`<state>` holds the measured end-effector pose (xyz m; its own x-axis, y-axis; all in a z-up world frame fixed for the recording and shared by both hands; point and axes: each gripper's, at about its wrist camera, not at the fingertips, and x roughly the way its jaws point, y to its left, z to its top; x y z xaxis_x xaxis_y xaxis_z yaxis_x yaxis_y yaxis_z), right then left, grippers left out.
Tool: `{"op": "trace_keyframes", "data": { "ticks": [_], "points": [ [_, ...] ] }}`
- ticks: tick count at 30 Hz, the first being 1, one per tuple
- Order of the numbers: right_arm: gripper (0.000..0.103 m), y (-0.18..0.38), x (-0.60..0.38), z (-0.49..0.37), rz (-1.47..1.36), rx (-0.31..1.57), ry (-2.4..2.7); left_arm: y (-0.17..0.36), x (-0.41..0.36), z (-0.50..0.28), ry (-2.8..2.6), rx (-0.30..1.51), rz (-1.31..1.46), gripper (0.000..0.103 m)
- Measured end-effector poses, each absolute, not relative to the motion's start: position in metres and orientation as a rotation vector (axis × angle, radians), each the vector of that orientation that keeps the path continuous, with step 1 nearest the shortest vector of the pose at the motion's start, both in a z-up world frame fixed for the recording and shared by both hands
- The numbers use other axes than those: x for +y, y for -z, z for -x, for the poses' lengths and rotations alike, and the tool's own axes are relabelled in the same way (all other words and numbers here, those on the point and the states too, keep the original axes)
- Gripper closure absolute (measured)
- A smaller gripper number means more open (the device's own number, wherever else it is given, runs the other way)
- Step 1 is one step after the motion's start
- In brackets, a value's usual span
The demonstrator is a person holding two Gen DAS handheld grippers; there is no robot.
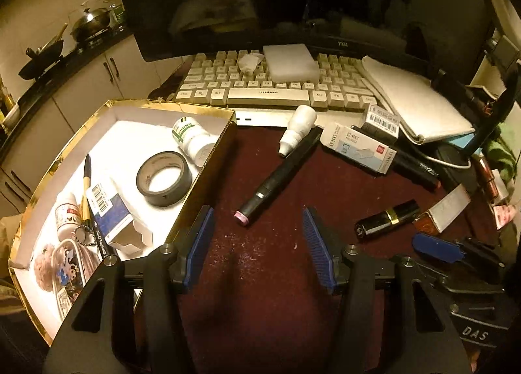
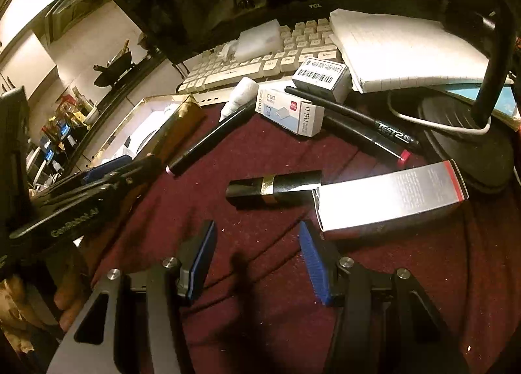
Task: Organize objects
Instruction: 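Move both tools back over the black marker and black lipstick on the desk, then grasp the black pink-capped marker with the left tool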
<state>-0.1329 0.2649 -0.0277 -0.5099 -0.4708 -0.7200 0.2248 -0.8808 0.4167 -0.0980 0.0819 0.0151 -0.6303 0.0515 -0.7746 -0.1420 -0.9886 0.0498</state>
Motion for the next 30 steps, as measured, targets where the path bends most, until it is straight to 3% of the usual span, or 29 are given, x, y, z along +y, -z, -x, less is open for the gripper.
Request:
{"op": "trace_keyframes", "data": {
  "ticks": [10,17,21,25,30],
  "points": [
    [0.050,0.027,0.263,0.134,-1.260,-0.344,2.393,-0.010,0.089,0.134,-2.698,0.138,1.272,0.047],
    [0.050,0.028,0.268,0.131,-1.254,-0.368,2.390,0.014,0.109,0.158,-2.576,0.236,1.369,0.048],
    [0.050,0.028,0.268,0.130,-1.258,-0.363,2.386,0.023,0.111,0.159,-2.524,0.164,1.399,0.081],
    [0.050,0.027,0.268,0.130,-1.265,-0.364,2.384,0.026,0.114,0.148,-2.533,0.184,1.384,0.088],
    [0.050,0.024,0.266,0.132,-1.273,-0.383,2.372,0.025,0.095,0.122,-2.545,0.062,1.413,0.089]
  ]
}}
